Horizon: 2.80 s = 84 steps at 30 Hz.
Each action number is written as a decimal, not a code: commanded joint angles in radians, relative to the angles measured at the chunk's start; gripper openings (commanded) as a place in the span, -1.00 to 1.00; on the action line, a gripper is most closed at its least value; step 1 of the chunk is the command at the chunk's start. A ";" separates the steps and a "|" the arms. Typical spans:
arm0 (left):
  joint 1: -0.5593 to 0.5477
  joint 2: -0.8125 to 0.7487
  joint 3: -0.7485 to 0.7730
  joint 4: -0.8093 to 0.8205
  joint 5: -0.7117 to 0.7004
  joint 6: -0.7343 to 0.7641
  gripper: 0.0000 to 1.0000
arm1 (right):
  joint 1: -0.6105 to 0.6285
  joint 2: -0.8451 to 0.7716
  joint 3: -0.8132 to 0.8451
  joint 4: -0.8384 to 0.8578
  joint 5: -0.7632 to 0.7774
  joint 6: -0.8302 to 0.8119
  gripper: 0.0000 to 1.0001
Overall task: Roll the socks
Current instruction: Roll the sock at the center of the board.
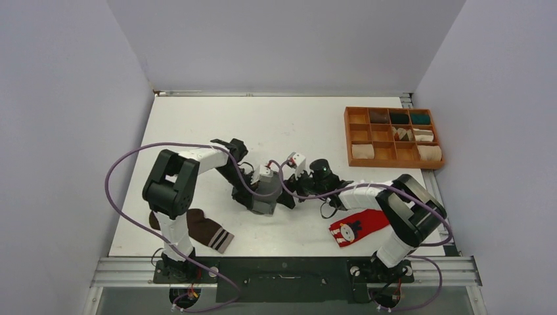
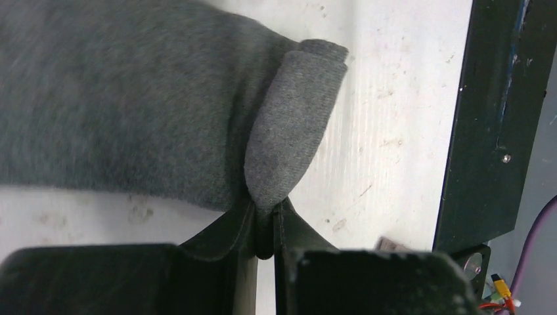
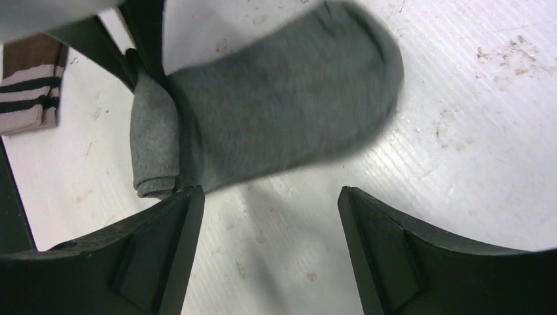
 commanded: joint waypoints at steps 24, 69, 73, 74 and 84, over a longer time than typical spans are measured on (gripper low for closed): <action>0.005 0.081 0.083 -0.046 0.031 -0.170 -1.00 | 0.311 0.065 -0.042 0.311 0.145 -0.542 0.29; -0.206 -0.307 -0.301 0.455 -0.348 0.131 0.11 | -0.043 0.504 0.289 -0.058 -0.421 0.379 -0.89; -0.208 -0.302 -0.300 0.443 -0.335 0.121 0.10 | -0.049 0.521 0.301 -0.052 -0.412 0.396 -0.89; -0.208 -0.302 -0.300 0.444 -0.337 0.110 0.05 | -0.049 0.523 0.304 -0.055 -0.410 0.398 -0.89; -0.181 -0.245 -0.198 0.305 -0.297 -0.080 -1.00 | -0.051 0.427 0.282 -0.046 -0.413 0.347 -0.41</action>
